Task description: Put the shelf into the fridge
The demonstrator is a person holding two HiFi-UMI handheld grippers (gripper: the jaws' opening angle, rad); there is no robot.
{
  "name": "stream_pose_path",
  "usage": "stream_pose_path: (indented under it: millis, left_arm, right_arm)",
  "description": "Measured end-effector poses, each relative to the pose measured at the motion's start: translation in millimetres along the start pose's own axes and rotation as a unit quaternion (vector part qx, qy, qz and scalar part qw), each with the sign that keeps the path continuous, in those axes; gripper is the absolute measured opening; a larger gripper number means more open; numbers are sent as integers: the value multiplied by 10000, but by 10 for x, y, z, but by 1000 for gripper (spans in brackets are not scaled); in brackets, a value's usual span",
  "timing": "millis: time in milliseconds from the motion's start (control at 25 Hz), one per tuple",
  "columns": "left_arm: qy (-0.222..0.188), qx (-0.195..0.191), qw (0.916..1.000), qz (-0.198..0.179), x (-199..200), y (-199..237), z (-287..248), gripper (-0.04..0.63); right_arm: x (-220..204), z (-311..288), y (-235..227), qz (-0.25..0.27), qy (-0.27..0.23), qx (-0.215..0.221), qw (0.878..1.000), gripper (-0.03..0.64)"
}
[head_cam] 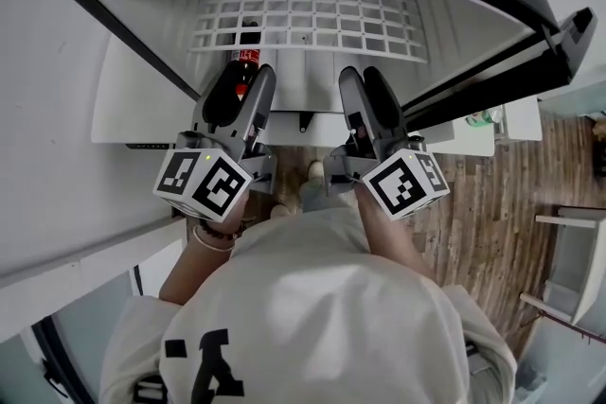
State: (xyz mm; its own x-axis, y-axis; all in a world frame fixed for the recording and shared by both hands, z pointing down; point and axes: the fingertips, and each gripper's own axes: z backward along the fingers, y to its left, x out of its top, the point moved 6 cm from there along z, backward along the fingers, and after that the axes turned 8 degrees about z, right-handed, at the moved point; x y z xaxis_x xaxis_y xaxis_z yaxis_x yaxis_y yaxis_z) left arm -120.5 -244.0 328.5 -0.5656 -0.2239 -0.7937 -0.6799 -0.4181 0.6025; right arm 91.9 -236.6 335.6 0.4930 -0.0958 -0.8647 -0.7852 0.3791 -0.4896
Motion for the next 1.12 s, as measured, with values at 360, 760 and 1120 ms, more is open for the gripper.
stream_pose_path:
  millis: [360, 760, 1120]
  left_arm:
    - [181, -116, 9994, -283, 23, -51, 176, 149]
    - [358, -433, 9967, -582, -1, -140, 398, 14]
    - [461, -608, 9955, -564, -108, -256, 544, 8]
  right_arm:
    - [-145, 21, 388, 515, 147, 418, 9977, 130]
    - [-304, 145, 792, 1139, 169, 1016, 9881, 34]
    - [-353, 388, 873, 1126, 192, 1124, 9871, 29]
